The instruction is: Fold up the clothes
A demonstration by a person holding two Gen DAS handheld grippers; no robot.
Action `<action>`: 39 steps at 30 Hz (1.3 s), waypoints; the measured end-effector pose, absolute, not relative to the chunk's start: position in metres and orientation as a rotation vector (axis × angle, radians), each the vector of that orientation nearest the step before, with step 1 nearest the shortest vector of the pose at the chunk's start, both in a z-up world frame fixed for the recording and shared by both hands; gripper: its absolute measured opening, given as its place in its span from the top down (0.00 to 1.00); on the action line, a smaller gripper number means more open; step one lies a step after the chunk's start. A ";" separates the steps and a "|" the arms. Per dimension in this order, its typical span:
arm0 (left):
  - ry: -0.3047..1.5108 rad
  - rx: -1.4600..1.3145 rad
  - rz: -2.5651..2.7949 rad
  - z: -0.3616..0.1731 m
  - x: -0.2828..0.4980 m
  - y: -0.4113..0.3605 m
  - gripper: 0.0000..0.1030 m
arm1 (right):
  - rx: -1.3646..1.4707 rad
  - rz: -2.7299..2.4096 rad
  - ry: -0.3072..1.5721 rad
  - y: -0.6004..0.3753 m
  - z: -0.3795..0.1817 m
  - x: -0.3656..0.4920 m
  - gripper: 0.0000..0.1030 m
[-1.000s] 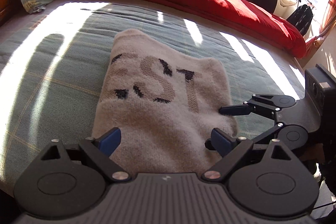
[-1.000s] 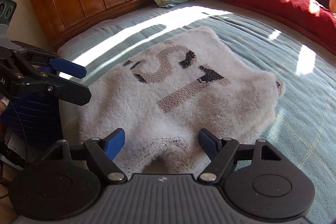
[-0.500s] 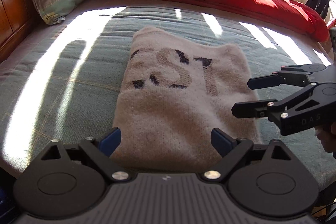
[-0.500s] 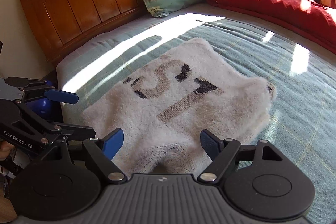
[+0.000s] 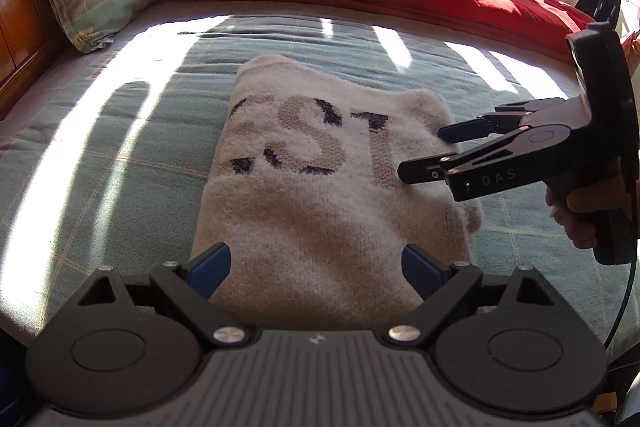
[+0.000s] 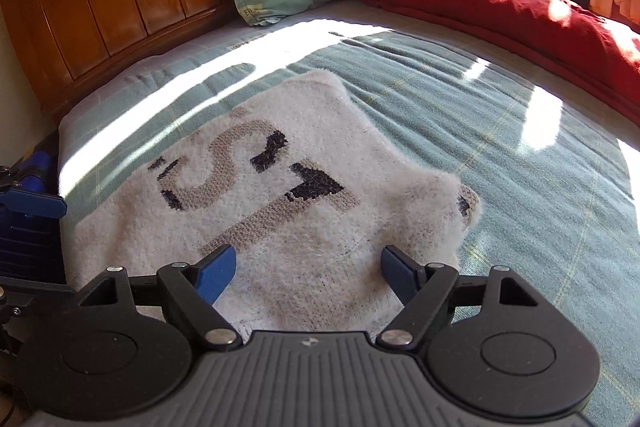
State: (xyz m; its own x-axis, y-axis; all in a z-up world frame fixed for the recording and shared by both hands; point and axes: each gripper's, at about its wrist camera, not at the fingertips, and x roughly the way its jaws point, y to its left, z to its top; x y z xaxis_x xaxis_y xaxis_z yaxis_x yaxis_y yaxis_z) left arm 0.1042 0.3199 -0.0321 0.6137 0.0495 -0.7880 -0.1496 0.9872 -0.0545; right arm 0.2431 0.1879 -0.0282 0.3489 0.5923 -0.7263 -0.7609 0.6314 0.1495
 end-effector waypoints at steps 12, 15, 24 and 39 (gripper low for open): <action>0.885 -0.096 0.086 -0.024 0.104 0.297 0.11 | -0.134 0.885 0.839 0.169 0.000 0.232 0.19; 0.880 -0.094 0.077 -0.021 0.102 0.292 0.11 | -0.128 0.890 0.829 0.166 0.007 0.229 0.19; 0.867 -0.083 0.106 -0.018 0.089 0.283 0.10 | -0.172 0.932 0.835 0.172 0.009 0.214 0.19; 0.765 -0.063 0.270 -0.011 0.031 0.269 0.08 | -0.235 0.922 0.900 0.169 0.001 0.187 0.15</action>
State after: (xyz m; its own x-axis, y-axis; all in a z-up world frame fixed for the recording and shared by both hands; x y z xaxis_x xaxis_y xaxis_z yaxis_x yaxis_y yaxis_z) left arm 0.0306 0.2691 -0.0109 0.6890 0.2185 -0.6911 -0.2639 0.9636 0.0416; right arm 0.1874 0.1686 0.0007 0.2817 0.5886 -0.7577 -0.7718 0.6082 0.1855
